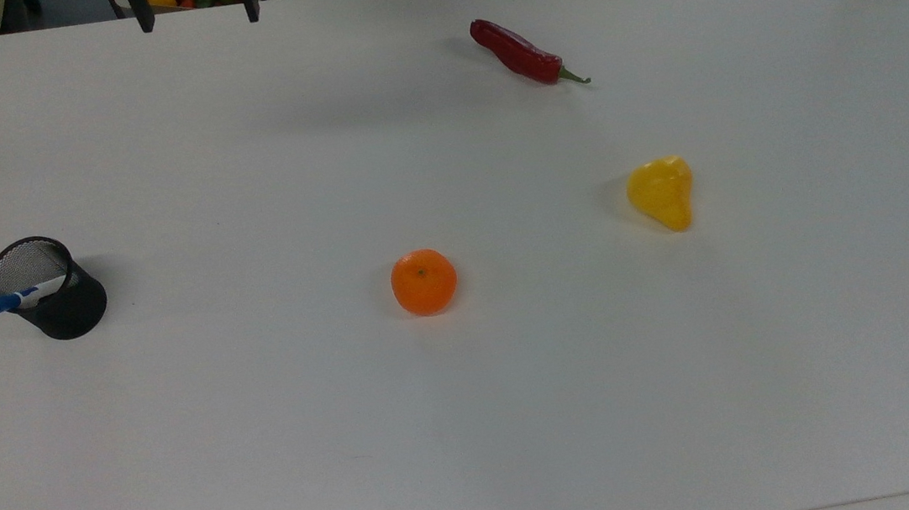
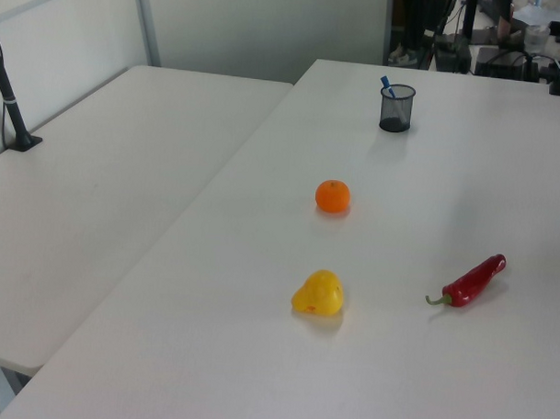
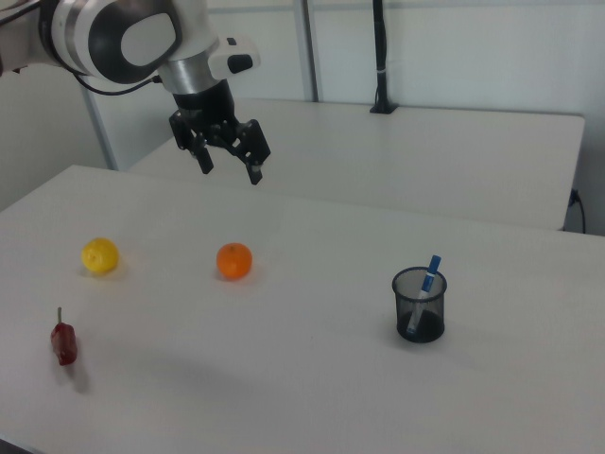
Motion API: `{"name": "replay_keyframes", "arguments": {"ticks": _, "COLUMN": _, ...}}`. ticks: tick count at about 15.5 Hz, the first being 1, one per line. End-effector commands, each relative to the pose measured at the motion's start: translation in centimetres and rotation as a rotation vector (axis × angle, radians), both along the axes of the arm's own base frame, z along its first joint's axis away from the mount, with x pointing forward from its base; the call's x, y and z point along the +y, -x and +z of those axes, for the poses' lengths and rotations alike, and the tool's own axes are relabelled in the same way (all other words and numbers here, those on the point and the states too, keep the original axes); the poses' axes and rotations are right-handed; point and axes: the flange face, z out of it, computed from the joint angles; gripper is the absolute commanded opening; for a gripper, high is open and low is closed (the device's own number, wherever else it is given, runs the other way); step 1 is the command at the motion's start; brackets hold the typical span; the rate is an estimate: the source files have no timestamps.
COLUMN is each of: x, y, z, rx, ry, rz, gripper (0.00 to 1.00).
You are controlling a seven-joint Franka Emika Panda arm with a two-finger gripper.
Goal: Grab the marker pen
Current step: 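Move the open gripper over the black mesh pen cup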
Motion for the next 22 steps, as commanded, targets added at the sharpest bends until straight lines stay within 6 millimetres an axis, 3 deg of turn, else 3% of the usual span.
{"name": "replay_keyframes", "arguments": {"ticks": 1, "x": -2.2, "y": -0.9, "z": -0.8, "rx": -0.053, "ry": 0.047, "rz": -0.020, "gripper": 1.00}}
{"name": "replay_keyframes", "arguments": {"ticks": 5, "x": -5.3, "y": -3.1, "z": -2.6, "rx": -0.139, "ry": 0.081, "rz": -0.114, "gripper": 1.00}}
{"name": "replay_keyframes", "arguments": {"ticks": 12, "x": -12.1, "y": -4.9, "z": -4.1, "rx": -0.309, "ry": 0.134, "rz": -0.226, "gripper": 1.00}}
{"name": "replay_keyframes", "arguments": {"ticks": 19, "x": -17.8, "y": -7.7, "z": -10.4, "rx": -0.336, "ry": 0.189, "rz": -0.287, "gripper": 1.00}}
{"name": "replay_keyframes", "arguments": {"ticks": 22, "x": -18.3, "y": -9.6, "z": -12.9, "rx": -0.363, "ry": 0.197, "rz": -0.311, "gripper": 1.00}}
